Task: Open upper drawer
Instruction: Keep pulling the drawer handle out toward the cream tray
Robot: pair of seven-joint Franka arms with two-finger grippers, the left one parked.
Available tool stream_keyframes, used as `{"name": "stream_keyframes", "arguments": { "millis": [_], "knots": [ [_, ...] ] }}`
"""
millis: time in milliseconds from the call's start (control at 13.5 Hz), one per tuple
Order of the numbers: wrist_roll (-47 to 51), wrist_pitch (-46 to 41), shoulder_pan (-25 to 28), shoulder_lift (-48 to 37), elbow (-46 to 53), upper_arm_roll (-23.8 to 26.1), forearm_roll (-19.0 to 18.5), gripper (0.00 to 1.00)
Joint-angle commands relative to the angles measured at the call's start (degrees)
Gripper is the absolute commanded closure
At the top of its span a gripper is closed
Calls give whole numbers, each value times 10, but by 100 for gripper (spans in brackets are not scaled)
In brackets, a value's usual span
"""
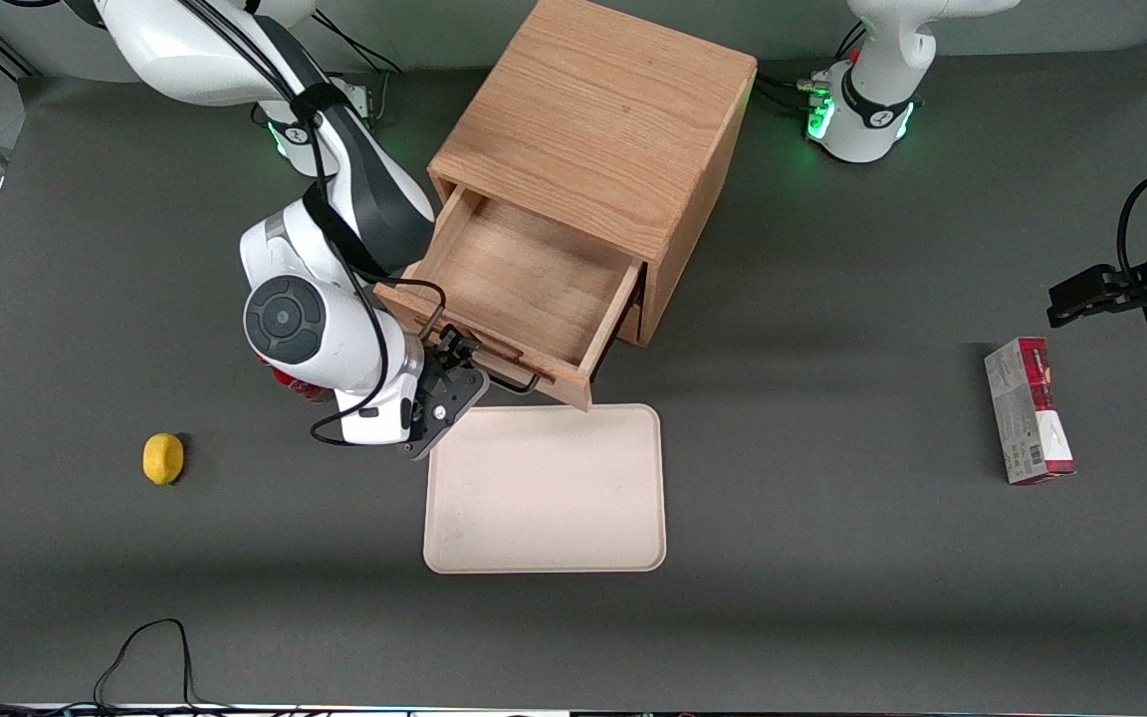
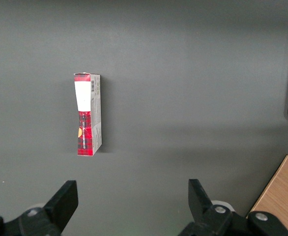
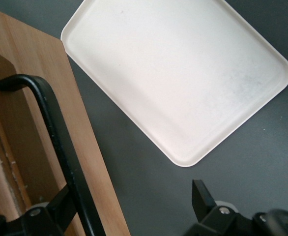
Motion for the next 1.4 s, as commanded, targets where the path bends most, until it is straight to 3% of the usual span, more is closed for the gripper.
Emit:
{"name": "stream_keyframes", "arguments": {
  "millis": [0, 1330],
  "knots": [
    [-6, -2, -5, 30, 45, 2, 1, 0],
    [-6, 2, -35, 70, 106, 2, 2, 0]
  ]
}}
